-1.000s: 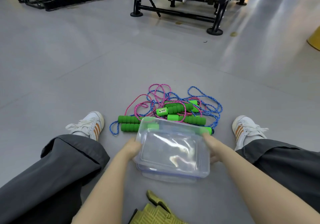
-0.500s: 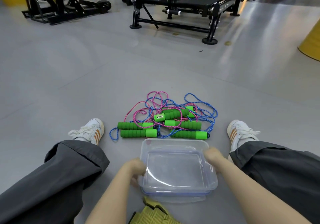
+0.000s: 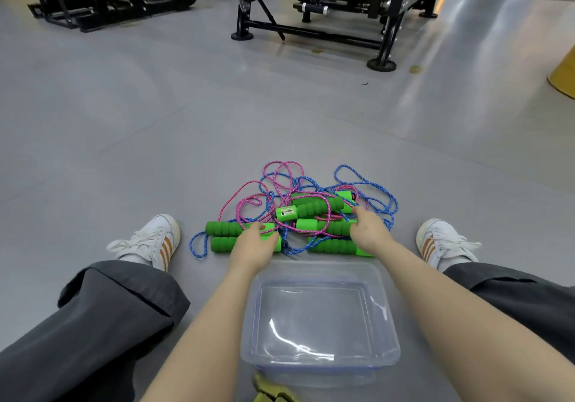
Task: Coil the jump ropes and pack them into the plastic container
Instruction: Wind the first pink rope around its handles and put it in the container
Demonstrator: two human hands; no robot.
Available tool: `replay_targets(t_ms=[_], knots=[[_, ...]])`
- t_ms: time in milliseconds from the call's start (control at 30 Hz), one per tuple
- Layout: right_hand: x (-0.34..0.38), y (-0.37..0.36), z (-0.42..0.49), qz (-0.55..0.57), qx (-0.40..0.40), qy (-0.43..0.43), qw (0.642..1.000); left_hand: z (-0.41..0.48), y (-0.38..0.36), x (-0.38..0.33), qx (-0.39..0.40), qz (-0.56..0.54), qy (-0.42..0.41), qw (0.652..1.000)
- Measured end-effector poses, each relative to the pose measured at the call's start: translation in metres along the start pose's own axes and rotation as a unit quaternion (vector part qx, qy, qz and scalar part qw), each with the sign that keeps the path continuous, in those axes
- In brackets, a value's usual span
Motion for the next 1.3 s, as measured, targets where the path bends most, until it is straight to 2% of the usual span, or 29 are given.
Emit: replay_targets(t_ms=[67, 167, 267, 367, 567, 700, 867, 933, 1067, 1133, 1200, 1233, 1267, 1300], knots=[[0.018, -0.004, 0.012, -0.079, 0.007, 0.049, 0.996, 0.010, -0.008, -0.005, 0.004, 0.040, -0.025, 0.999], [0.040, -0.017, 0.028, -0.217, 0.000, 0.118, 0.969, 0.016, -0.023, -0.005, 0.014, 0.091, -0.061, 0.994], [0.045, -0.035, 0.046, -0.320, -0.004, 0.126, 0.939, 0.018, -0.033, 0.000, 0.011, 0.143, -0.096, 0.985], [0.039, -0.044, 0.054, -0.323, -0.015, 0.100, 0.941, 0.025, -0.034, 0.007, -0.006, 0.132, -0.090, 0.987], [0.029, -0.035, 0.049, -0.240, -0.008, 0.100, 0.965, 0.027, -0.023, -0.007, -0.074, 0.132, -0.113, 0.982], [0.048, -0.006, 0.034, -0.260, -0.055, 0.174, 0.948, 0.024, -0.010, -0.023, -0.093, 0.116, -0.133, 0.980], [0.094, 0.060, 0.004, -0.300, -0.190, 0.270, 0.895, 0.017, 0.029, -0.072, -0.160, 0.048, -0.204, 0.965], [0.113, 0.079, -0.009, -0.324, -0.209, 0.329, 0.862, 0.016, 0.042, -0.103, -0.163, 0.064, -0.244, 0.954], [0.148, 0.095, -0.051, -0.385, -0.253, 0.473, 0.752, 0.024, 0.042, -0.148, -0.079, 0.187, -0.281, 0.938], [0.159, 0.099, -0.071, -0.381, -0.270, 0.526, 0.711, 0.024, 0.046, -0.154, -0.054, 0.179, -0.250, 0.950], [0.164, 0.106, -0.086, -0.366, -0.321, 0.564, 0.667, 0.024, 0.052, -0.153, -0.036, 0.133, -0.204, 0.969], [0.165, 0.114, -0.087, -0.346, -0.353, 0.557, 0.668, 0.023, 0.056, -0.153, -0.024, 0.095, -0.189, 0.977], [0.165, 0.128, -0.085, -0.300, -0.387, 0.526, 0.695, 0.022, 0.060, -0.153, -0.012, 0.034, -0.182, 0.983], [0.163, 0.145, -0.082, -0.214, -0.394, 0.482, 0.753, 0.022, 0.066, -0.154, 0.000, -0.042, -0.178, 0.983]])
Point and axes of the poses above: each hand's wrist, its own z-axis towards the middle knuckle, its own y-axis out of the back of the hand, x = y × z, the point moved 8 cm from there along z, towards the middle knuckle, and after that the axes turned 6 degrees about -y, right-handed, at the moved point
